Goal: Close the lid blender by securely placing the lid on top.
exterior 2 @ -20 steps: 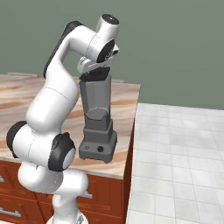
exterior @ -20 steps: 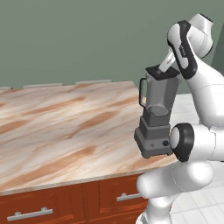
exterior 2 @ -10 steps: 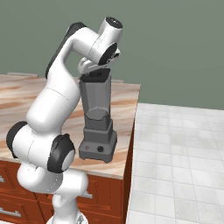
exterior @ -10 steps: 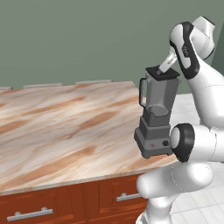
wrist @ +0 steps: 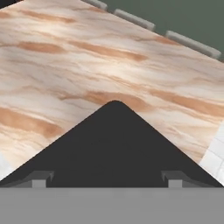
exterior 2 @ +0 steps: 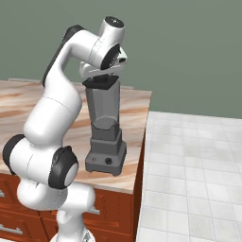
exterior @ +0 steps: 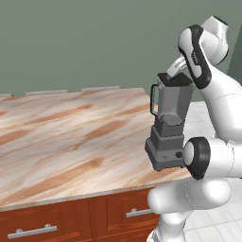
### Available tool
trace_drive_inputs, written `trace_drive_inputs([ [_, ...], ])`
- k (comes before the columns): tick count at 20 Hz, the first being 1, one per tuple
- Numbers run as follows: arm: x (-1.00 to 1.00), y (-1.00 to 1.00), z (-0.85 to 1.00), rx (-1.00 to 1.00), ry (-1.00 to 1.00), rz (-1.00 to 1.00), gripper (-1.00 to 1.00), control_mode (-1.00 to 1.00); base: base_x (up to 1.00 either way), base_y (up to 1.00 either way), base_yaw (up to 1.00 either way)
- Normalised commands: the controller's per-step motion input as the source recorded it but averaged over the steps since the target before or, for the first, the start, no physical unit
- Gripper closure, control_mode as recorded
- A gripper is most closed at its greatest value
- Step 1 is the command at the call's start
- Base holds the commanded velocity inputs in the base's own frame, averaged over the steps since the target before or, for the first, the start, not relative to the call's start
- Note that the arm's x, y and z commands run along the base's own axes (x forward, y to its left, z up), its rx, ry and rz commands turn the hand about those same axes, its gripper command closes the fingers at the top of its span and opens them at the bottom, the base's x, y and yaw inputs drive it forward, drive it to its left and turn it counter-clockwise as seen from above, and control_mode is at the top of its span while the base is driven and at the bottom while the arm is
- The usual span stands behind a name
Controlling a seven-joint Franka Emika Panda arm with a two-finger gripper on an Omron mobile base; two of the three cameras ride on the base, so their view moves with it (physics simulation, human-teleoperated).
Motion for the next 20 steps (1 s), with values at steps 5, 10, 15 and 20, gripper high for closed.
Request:
trace_drive_inputs([
  [5,0.0,-0.18,-0.13,0.0,-0.01,0.04,1.0,-1.0,0.0,0.0,0.0],
  [10,0.01,-0.23,-0.11,0.01,-0.01,0.12,1.0,-1.0,0.0,0.0,0.0],
  [15,0.0,-0.33,-0.03,0.01,0.0,0.13,1.0,-1.0,0.0,0.0,0.0],
  [20,0.09,-0.05,-0.1,0.0,0.04,0.1,1.0,-1.0,0.0,0.0,0.0],
])
